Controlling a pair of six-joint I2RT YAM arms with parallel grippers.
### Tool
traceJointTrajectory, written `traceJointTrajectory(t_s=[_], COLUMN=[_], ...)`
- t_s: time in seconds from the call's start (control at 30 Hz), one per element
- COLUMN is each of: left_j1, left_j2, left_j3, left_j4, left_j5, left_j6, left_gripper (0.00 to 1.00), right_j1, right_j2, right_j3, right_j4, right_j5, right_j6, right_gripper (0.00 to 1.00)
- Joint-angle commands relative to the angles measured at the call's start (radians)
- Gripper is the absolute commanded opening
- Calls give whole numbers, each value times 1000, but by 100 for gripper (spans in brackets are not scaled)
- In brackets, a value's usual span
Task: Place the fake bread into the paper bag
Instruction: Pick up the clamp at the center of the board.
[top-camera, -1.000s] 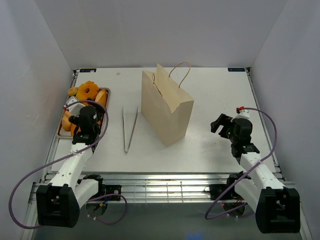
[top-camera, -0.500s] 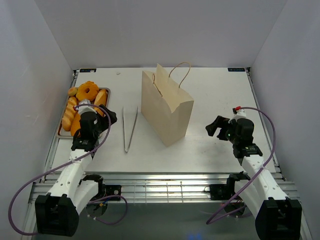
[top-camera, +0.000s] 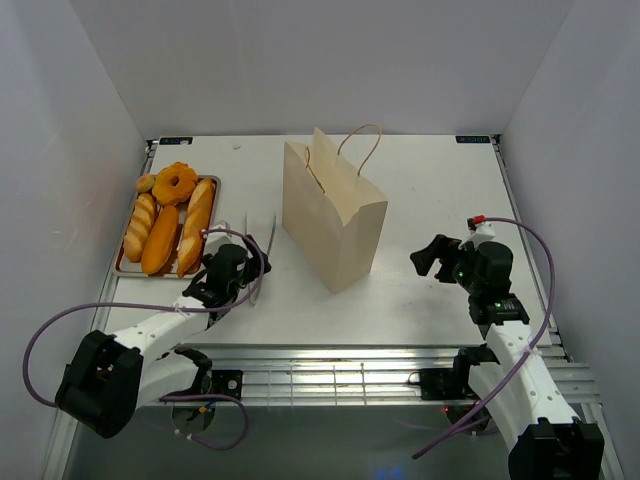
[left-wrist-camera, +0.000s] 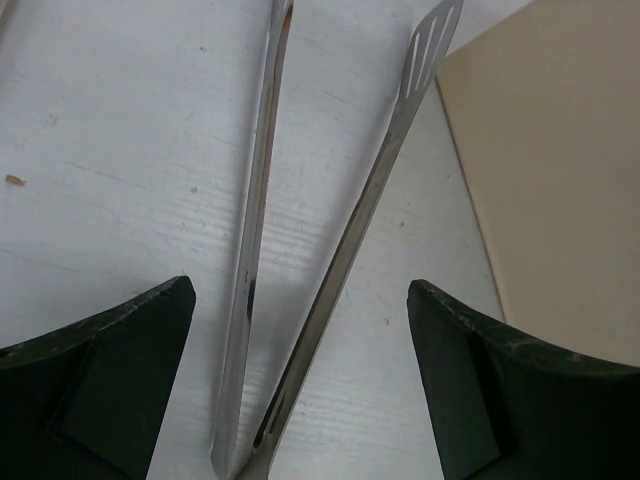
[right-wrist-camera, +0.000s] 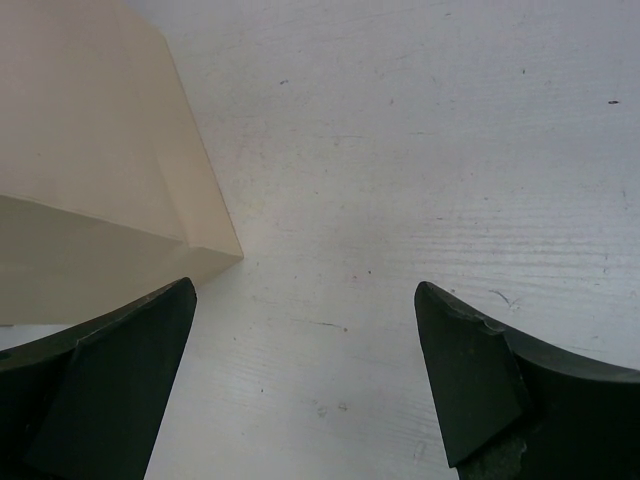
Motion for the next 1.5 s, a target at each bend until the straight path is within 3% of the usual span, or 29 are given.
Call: traceJointTrajectory(t_s=[0.0, 0.2, 0.83, 0.97, 1.2, 1.3, 1.4, 1.43, 1.47], left_j1=[-57, -124, -205, -234, -273, -291, -299, -298, -297], left_j2=[7, 79, 495, 535, 573, 577, 589, 587, 583], left_j3=[-33, -82, 75, 64, 18, 6, 3, 3, 1], left_j4=[83, 206, 256, 250, 229, 218, 209, 207, 204], left_j5=[-126, -168, -345, -354, -379, -382, -383, -382, -382], left_j6=[-28, 3, 12, -71, -158, -189, -204, -206, -206], left_gripper=[98, 98, 98, 92, 75, 63, 39, 23, 14], right_j1=[1, 1, 1, 2, 2, 2, 2, 2, 2], right_j2=[-17, -28, -89, -90, -90, -89, -98, -101, -106], right_j3=[0, -13, -46, -47, -50, -50, -47, -46, -46], right_j4=[4, 8, 1, -5, 3, 0, -5, -9, -9], right_j5=[-19, -36, -16, -3, -6, -5, -3, 0, -2], right_j6=[-19, -14, -21, -27, -24, -19, -16, -16, -17], right_gripper=[96, 96, 97, 97, 97, 98, 98, 98, 98])
